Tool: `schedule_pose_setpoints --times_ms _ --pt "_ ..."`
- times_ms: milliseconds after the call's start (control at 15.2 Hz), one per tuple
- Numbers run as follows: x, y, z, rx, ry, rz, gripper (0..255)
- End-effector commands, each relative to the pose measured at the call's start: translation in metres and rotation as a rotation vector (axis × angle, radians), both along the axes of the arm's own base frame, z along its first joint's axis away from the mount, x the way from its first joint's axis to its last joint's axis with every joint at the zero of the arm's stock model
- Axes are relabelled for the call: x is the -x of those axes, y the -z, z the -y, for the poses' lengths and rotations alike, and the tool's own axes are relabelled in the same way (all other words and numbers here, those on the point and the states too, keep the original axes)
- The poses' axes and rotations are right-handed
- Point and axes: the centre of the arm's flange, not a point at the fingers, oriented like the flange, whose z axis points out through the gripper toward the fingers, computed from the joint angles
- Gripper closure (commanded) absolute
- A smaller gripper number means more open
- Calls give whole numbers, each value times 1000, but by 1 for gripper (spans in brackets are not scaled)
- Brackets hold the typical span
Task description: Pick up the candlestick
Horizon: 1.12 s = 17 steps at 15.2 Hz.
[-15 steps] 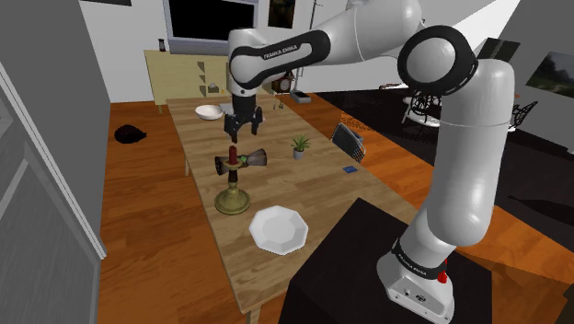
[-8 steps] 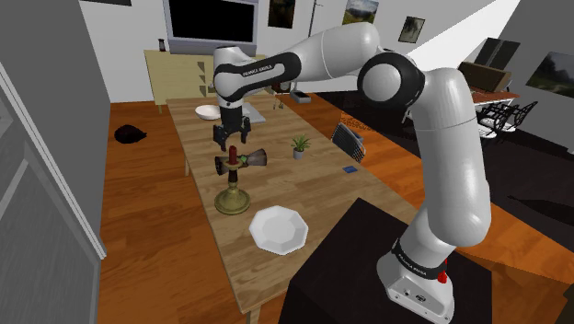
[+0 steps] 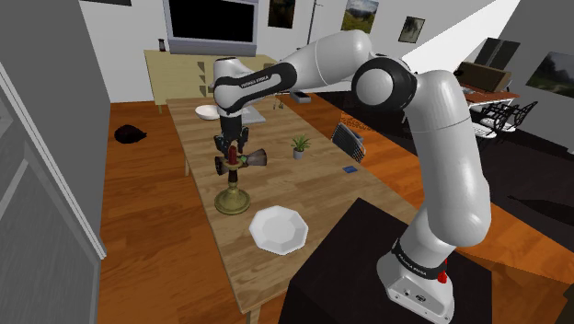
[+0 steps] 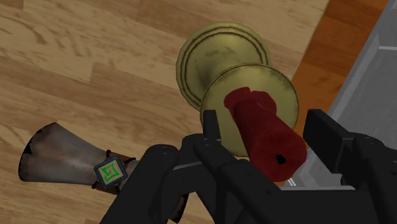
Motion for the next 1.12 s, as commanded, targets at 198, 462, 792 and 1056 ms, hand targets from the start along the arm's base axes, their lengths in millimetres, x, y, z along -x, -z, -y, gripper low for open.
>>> schedule_pose_setpoints --times_ms 198,462,792,1056 --pt "0 1 0 0 0 0 255" --pt "0 1 0 0 0 0 255" --pt "0 -20 -1 0 0 0 255" --pt "0 -41 -1 0 0 0 255"
